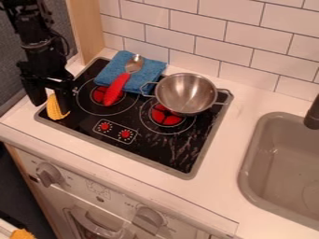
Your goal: Move the corn to the lower corner of the left burner
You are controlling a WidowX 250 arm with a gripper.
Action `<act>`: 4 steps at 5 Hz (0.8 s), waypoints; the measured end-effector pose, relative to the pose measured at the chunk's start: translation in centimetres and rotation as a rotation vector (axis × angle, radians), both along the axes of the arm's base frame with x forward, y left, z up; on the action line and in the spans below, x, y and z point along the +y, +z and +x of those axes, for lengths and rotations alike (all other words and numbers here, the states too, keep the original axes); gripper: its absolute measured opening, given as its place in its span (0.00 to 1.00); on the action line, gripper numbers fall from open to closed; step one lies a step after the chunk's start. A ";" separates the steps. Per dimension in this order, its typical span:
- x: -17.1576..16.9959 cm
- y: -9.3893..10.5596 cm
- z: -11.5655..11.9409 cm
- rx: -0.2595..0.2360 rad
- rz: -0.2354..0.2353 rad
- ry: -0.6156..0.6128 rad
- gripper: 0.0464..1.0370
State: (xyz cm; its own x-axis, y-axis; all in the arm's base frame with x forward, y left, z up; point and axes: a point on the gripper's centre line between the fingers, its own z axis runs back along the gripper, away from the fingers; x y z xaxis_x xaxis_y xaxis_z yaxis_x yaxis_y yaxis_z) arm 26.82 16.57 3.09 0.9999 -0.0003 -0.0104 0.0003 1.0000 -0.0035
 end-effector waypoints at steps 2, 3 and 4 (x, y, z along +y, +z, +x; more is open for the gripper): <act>-2.4 3.2 0.4 -0.094 0.043 -0.112 0.96; -2.7 3.3 0.5 -0.093 0.045 -0.122 0.96; -3.2 3.3 0.5 -0.069 0.056 -0.124 0.96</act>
